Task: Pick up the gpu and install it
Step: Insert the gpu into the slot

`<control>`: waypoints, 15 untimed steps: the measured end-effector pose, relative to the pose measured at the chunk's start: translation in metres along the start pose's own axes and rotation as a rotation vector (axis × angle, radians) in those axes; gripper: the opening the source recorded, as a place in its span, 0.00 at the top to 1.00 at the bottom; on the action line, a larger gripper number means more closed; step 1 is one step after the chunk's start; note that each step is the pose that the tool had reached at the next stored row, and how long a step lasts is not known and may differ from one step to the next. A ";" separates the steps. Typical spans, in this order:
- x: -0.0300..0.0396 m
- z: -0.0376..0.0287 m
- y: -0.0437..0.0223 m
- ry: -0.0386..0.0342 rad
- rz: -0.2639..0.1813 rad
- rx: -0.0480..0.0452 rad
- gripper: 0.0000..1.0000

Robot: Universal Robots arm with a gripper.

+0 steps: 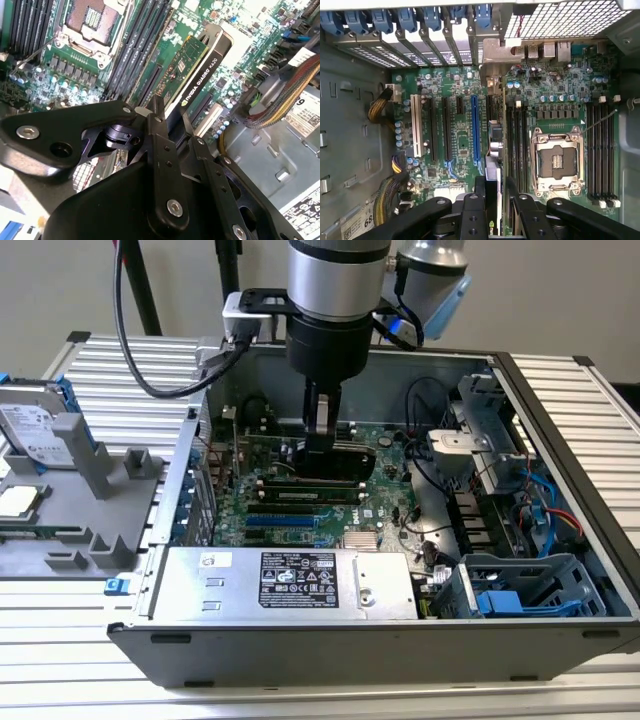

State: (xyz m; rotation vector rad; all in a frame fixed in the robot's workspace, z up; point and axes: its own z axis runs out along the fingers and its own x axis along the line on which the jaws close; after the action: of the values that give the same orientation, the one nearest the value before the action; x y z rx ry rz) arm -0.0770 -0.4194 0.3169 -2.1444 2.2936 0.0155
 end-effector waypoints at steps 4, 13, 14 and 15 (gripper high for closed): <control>0.0006 0.0057 0.0003 0.0001 0.004 -0.0023 1.00; 0.0027 0.0161 0.0000 0.0011 0.008 -0.0132 1.00; 0.0031 0.0172 0.0000 0.0012 0.008 -0.0139 1.00; 0.0035 0.0184 -0.0001 0.0012 0.009 -0.0141 1.00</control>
State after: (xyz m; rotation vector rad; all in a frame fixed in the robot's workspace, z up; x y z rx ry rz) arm -0.0773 -0.4228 0.2985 -2.1418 2.3103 0.0306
